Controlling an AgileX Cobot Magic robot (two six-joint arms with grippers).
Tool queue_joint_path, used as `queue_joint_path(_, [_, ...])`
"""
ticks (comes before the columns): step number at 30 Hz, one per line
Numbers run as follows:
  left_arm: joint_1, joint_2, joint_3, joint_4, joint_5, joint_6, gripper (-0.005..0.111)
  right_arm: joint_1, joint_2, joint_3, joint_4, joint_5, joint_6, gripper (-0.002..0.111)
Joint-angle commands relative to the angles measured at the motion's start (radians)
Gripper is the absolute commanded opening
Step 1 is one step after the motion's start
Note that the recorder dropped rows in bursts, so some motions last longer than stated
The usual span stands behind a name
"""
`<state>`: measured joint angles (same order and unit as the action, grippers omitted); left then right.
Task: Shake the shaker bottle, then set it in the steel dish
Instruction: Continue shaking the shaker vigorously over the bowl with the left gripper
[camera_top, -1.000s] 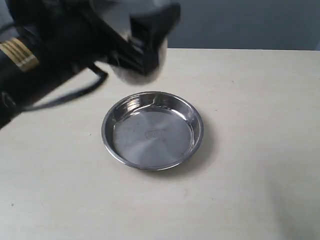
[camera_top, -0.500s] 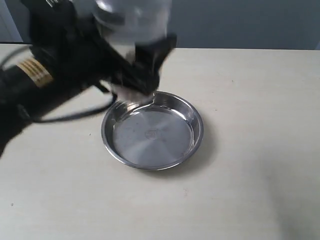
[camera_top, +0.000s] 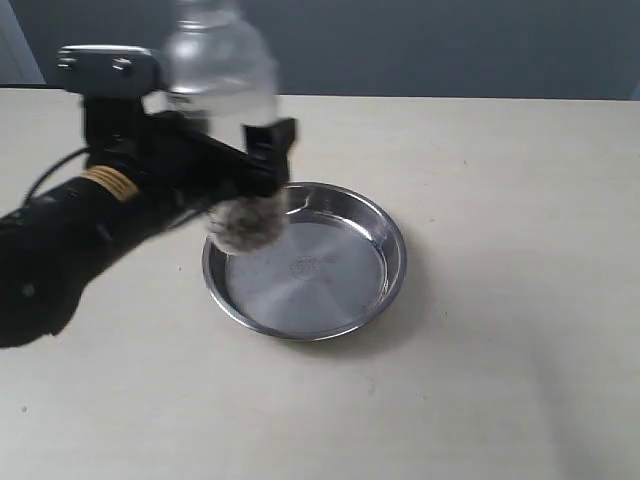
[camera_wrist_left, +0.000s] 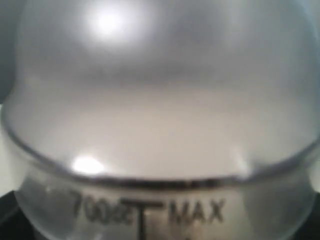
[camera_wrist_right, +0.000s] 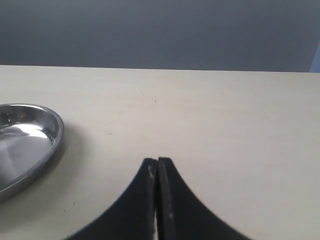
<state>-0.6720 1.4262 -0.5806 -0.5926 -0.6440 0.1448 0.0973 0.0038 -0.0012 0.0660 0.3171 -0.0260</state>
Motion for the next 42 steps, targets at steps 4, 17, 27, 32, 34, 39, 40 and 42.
queue_joint_path(4, [0.04,-0.045,0.002,-0.037,0.014,0.03,0.0,0.004,-0.004,0.001,-0.001,-0.011,0.0,-0.001])
queue_joint_path(17, [0.003,-0.055,-0.005,0.593,0.185,-0.013,0.0,0.004,-0.004,0.001,-0.001,-0.011,0.0,-0.001])
queue_joint_path(27, [0.052,0.014,-0.01,-0.127,0.035,-0.071,0.0,0.004,-0.004,0.001,-0.001,-0.011,0.0,-0.001])
queue_joint_path(32, [0.038,0.018,-0.007,0.442,0.14,-0.065,0.0,0.004,-0.004,0.001,-0.001,-0.013,0.0,-0.001])
queue_joint_path(34, [0.064,0.038,-0.007,-0.067,0.043,-0.099,0.0,0.004,-0.004,0.001,-0.001,-0.013,0.0,-0.001])
queue_joint_path(39, [0.029,0.02,-0.01,0.327,0.042,0.006,0.0,0.004,-0.004,0.001,-0.001,-0.013,0.0,-0.001])
queue_joint_path(40, [0.041,0.026,-0.01,0.1,-0.001,-0.002,0.0,0.004,-0.004,0.001,-0.001,-0.013,0.0,-0.001])
queue_joint_path(42, [0.026,0.026,-0.012,-0.028,-0.018,-0.033,0.0,0.004,-0.004,0.001,-0.001,-0.013,0.0,-0.001])
